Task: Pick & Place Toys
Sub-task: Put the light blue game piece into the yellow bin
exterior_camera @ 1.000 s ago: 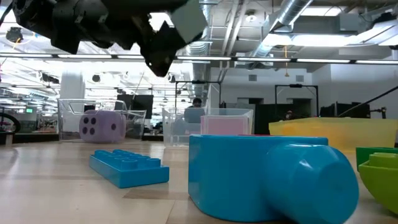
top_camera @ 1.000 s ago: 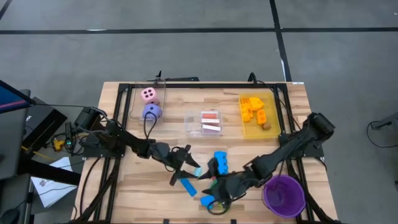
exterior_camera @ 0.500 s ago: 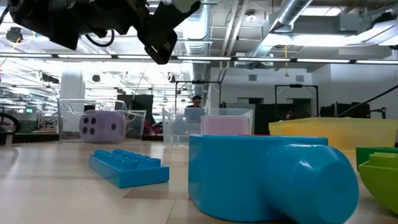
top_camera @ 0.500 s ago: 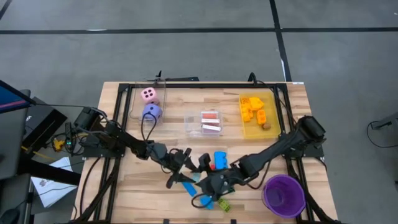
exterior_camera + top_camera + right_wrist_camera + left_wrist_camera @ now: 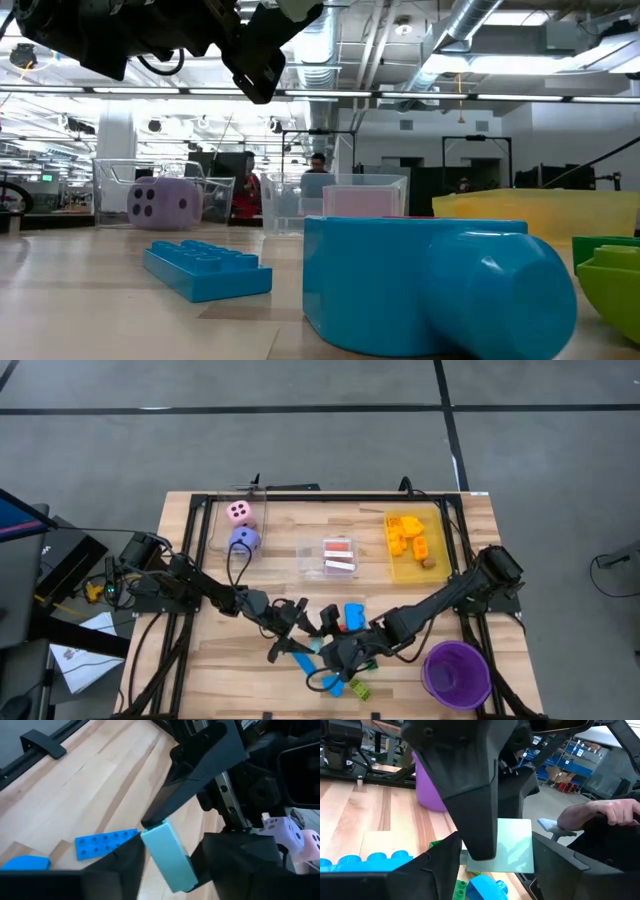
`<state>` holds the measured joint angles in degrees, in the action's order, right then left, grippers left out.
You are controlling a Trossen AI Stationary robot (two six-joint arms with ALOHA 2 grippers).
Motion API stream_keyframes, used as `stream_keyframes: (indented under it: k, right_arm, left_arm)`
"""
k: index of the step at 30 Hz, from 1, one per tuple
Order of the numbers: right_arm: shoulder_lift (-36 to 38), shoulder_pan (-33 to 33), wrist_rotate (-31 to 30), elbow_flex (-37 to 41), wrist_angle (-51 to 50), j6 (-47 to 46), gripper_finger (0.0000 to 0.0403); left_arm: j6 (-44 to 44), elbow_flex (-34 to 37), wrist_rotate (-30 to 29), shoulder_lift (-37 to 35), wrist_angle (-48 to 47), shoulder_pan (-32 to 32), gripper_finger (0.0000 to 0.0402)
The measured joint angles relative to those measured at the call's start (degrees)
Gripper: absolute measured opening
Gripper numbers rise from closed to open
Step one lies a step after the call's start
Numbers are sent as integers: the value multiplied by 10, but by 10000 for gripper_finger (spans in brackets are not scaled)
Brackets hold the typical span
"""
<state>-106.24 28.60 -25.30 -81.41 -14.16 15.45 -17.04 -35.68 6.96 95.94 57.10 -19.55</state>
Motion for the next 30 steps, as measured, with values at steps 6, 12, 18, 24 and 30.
stream_keyframes:
  k: [6,12,18,24,30]
  right_arm:
    - [0,4,9,0,-2,12,82]
    - [0,3,16,1,-8,-4,55]
    - [8,3,10,0,-54,-33,55]
    - [45,17,-45,0,-161,-103,55]
    - [101,37,-155,2,-283,-229,55]
  left_arm:
    - [-10,-1,5,0,3,0,200]
    - [7,-1,0,-1,5,2,212]
    - [38,0,-1,0,-1,13,228]
    - [82,1,-1,-32,-82,28,237]
    - [126,0,-69,-103,-164,31,237]
